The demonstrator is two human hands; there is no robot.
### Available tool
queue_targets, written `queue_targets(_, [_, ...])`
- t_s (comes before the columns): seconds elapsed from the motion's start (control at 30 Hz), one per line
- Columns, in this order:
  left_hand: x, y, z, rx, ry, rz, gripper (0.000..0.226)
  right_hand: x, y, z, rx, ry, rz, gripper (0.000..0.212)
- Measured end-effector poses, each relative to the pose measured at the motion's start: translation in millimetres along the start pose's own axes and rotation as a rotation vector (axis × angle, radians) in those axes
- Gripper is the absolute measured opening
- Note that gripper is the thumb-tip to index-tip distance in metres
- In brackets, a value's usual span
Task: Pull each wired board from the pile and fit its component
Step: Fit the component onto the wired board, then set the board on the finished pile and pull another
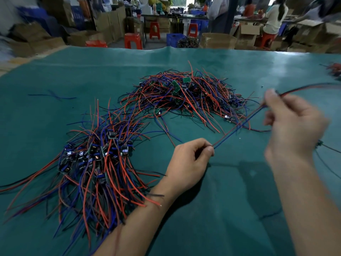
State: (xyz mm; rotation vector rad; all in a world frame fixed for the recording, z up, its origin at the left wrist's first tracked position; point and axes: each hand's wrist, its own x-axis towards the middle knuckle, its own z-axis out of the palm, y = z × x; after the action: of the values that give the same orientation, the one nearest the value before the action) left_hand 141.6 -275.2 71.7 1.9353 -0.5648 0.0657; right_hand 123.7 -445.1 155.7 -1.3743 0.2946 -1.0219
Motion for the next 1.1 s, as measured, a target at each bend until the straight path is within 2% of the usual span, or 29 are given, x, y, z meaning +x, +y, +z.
queue_targets(0.07, [1, -1, -1, -0.004, -0.005, -0.029, 0.019, 2, -25, 14, 0.027, -0.031, -0.055, 0.015])
queue_targets(0.1, [2, -1, -1, -0.010, -0.003, -0.045, 0.018, 0, -36, 26, 0.019, -0.102, -0.075, 0.015])
queue_targets(0.13, [2, -1, 0, -0.019, -0.001, -0.059, 0.017, -3, -44, 39, 0.000, -0.213, -0.083, 0.017])
queue_targets(0.2, [2, 0, 0, -0.055, 0.013, -0.077, 0.017, -14, -54, 68, -0.066, -0.560, -0.045, 0.027])
queue_targets(0.27, [0, 1, 1, -0.100, 0.043, -0.078, 0.016, -21, -54, 94, -0.273, -0.922, -0.034, 0.046])
queue_targets(0.33, [1, 0, 2, -0.097, 0.054, -0.095, 0.015, -14, -41, 105, -0.533, -1.086, -0.073, 0.049])
queue_targets(0.37, [1, 0, 1, -0.089, 0.050, -0.107, 0.015, -3, -31, 105, -0.643, -1.069, -0.112, 0.042])
queue_targets(0.43, [2, 0, 1, -0.071, 0.039, -0.109, 0.014, 30, -4, 95, -0.950, -0.905, -0.244, 0.020])
queue_targets(0.47, [2, 0, 0, -0.058, 0.035, -0.102, 0.013, 45, 11, 86, -1.148, -0.825, -0.282, 0.016])
queue_targets(0.53, [2, 1, 0, -0.034, 0.032, -0.097, 0.011, 66, 40, 62, -1.437, -0.771, -0.207, 0.028])
queue_targets(0.6, [2, 1, 0, -0.037, 0.035, -0.098, 0.011, 73, 66, 41, -1.517, -0.777, -0.126, 0.027])
queue_targets(0.7, [1, 4, -1, -0.049, 0.030, -0.110, 0.011, 73, 81, 23, -1.417, -0.736, -0.122, 0.010])
queue_targets(0.87, [1, 4, -1, -0.065, 0.033, -0.109, 0.010, 71, 67, 16, -1.199, -0.524, -0.041, 0.017])
queue_targets(0.97, [1, 3, -1, -0.041, 0.020, -0.079, 0.009, 59, 37, 20, -0.872, -0.424, 0.072, 0.019])
queue_targets(1.03, [1, 4, 0, -0.055, 0.023, -0.056, 0.015, 41, 17, 24, -0.539, -0.450, 0.223, 0.017])
queue_targets(1.1, [-1, 6, -2, -0.090, 0.033, -0.043, 0.025, 17, 7, 26, -0.344, -0.521, 0.342, 0.018])
